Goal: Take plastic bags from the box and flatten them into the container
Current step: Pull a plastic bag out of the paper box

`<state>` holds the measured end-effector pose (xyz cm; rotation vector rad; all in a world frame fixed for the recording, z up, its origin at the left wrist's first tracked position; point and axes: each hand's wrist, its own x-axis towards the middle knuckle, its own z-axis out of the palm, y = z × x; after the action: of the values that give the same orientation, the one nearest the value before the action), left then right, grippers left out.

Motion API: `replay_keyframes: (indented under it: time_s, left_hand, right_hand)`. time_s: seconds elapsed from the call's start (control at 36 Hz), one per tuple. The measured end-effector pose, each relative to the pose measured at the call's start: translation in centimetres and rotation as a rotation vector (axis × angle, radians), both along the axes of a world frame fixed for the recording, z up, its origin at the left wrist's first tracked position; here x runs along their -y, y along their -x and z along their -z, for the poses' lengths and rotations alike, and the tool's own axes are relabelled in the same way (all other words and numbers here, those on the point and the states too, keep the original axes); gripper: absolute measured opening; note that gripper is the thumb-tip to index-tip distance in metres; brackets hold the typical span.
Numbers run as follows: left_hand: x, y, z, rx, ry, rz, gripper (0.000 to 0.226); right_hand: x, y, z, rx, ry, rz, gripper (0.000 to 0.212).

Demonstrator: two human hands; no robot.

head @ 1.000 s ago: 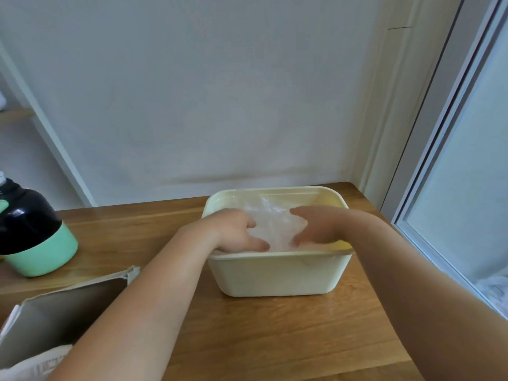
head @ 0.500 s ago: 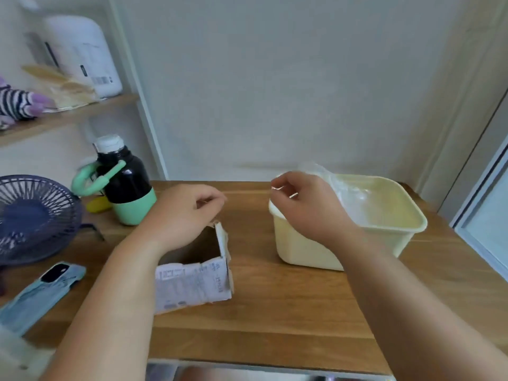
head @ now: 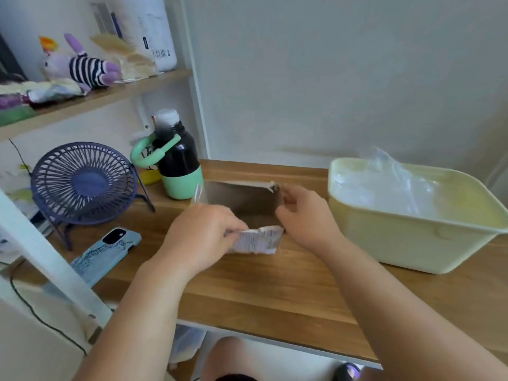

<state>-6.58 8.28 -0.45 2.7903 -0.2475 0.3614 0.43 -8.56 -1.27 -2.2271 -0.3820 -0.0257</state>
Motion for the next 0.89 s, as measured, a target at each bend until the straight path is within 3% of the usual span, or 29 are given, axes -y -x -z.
replay_keyframes:
  time_s: [0.08, 0.19, 0.42, 0.53, 0.64, 0.75, 0.83, 0.89]
  left_hand:
    - [-0.1, -0.8, 1.6, 0.202, -0.088, 0.054, 0.024]
    - [0.2, -1.5, 3.0, 0.314, -0.096, 0.064, 0.028]
    - [0.4, -2.2, 3.3, 0.310, -0.075, 0.036, 0.024]
    - [1.3, -3.2, 3.1, 0.211, -0.016, -0.063, 0.019]
    - [3.3, -4.2, 3.6, 0.119, 0.053, -0.128, 0.024]
    - [5.1, -5.6, 4.4, 0.155, 0.123, -0.235, 0.026]
    - [6.3, -7.0, 4.6, 0.118, 0.247, -0.222, 0.026]
    - [6.7, -8.0, 4.5, 0.095, 0.267, -0.198, 0.027]
  right_hand:
    - [0.3, 0.0, 0.5, 0.070, -0.090, 0.026, 0.052]
    - [0.8, 0.0, 1.4, 0.088, -0.165, 0.047, 0.052]
    - [1.6, -0.1, 1.0, 0.082, -0.062, 0.010, 0.050]
    - [2.9, -0.1, -0.1, 0.248, 0.014, 0.071, 0.043]
    - [5.6, 0.1, -1.1, 0.439, 0.191, 0.280, 0.033]
    - [9.8, 0.6, -1.7, 0.201, 0.509, 0.490, 0.049]
    - [12.3, 0.7, -1.6, -0.024, 0.636, 0.524, 0.049]
    - [13.0, 0.4, -0.9, -0.060, 0.725, 0.485, 0.043]
